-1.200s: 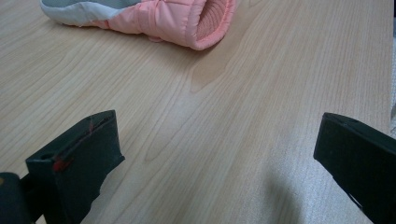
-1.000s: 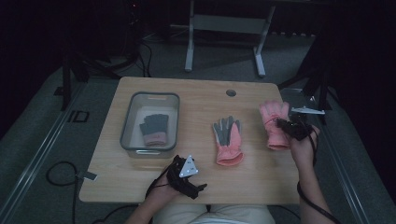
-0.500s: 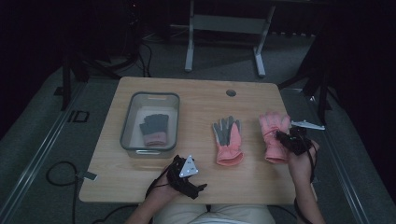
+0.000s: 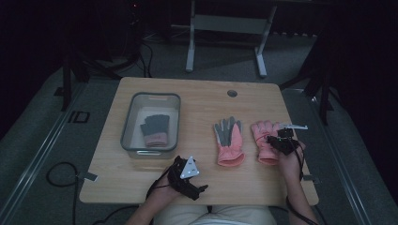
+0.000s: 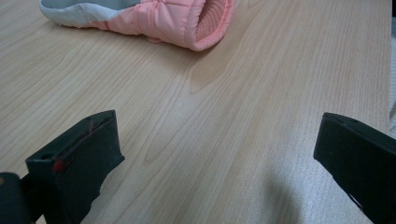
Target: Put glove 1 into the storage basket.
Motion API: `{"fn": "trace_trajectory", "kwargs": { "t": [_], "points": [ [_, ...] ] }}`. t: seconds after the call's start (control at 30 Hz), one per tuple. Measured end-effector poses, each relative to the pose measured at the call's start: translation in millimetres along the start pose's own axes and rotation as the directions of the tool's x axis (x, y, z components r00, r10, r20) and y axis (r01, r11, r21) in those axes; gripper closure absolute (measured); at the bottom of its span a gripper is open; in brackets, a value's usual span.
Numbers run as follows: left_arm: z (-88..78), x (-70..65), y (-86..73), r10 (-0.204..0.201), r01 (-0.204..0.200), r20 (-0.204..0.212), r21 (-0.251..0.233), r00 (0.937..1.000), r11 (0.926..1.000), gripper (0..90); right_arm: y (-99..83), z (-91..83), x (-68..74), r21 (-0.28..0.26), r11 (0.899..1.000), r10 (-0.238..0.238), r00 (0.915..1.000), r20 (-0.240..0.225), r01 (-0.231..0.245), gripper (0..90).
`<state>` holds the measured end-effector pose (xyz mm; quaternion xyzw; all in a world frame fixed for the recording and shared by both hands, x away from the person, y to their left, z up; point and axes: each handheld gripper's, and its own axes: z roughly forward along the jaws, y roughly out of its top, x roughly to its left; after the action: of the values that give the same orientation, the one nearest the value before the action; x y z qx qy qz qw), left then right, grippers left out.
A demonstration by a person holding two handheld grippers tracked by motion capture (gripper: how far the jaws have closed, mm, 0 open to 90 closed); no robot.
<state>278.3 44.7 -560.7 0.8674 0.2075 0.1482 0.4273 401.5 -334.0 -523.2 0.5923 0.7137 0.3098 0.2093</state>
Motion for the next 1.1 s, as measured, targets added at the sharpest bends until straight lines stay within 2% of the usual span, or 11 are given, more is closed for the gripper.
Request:
{"fn": "trace_trajectory", "kwargs": {
  "t": [0.17,0.3,0.4,0.47,0.5,0.57,0.7,0.8,0.83,0.97,1.1],
  "points": [
    [-0.2,-0.3,-0.2,0.001,-0.001,0.003,-0.001,1.0000,1.0000,0.1,-3.5,5.6,-2.4,0.004,1.000,-0.025,0.9996,-0.015,0.025,78.9],
    [-0.3,-0.1,-0.1,0.000,0.000,0.004,-0.003,1.0000,1.0000,0.1,-0.4,1.0,-4.5,0.005,0.999,-0.054,0.9978,-0.037,0.054,70.6],
    [0.0,0.2,0.1,0.000,0.000,0.004,-0.001,1.0000,1.0000,0.2,4.6,-6.9,-7.4,-0.001,0.995,-0.095,0.9912,-0.092,0.095,63.2],
    [0.1,0.1,0.1,0.000,0.000,0.005,0.000,1.0000,1.0000,0.1,8.0,-11.5,-9.7,0.001,0.990,-0.137,0.9859,-0.096,0.138,61.0],
    [0.1,0.1,0.1,0.000,0.000,0.005,0.000,1.0000,1.0000,0.1,8.0,-11.5,-9.7,0.001,0.990,-0.137,0.9859,-0.096,0.138,61.0],
    [-0.4,-0.2,0.0,-0.001,0.002,0.010,-0.004,1.0000,1.0000,0.1,14.8,-23.1,-13.7,0.001,0.986,-0.165,0.9794,-0.116,0.166,59.8],
    [-0.5,-0.2,0.0,-0.002,0.002,0.009,-0.004,1.0000,1.0000,0.1,22.6,-33.7,-13.0,0.009,0.967,-0.250,0.9518,-0.178,0.256,59.7],
    [-0.7,0.2,-0.1,-0.003,0.003,0.010,-0.006,0.9999,1.0000,0.1,25.8,-31.9,-11.8,0.038,0.951,-0.295,0.9400,-0.172,0.305,61.0],
    [-0.6,0.4,-0.2,-0.004,0.004,0.009,-0.006,0.9999,1.0000,0.1,26.4,-30.3,-11.9,0.038,0.951,-0.296,0.9393,-0.174,0.307,61.1],
    [-0.6,0.1,0.0,-0.003,0.003,0.010,-0.005,0.9999,1.0000,0.1,24.8,-21.4,-12.1,0.053,0.962,-0.258,0.9541,-0.153,0.268,61.8],
    [-0.5,-0.4,-0.2,-0.001,0.001,0.009,-0.005,1.0000,1.0000,0.1,15.6,-8.4,-8.4,0.087,0.961,-0.253,0.9603,-0.117,0.264,63.3]
  ]
}}
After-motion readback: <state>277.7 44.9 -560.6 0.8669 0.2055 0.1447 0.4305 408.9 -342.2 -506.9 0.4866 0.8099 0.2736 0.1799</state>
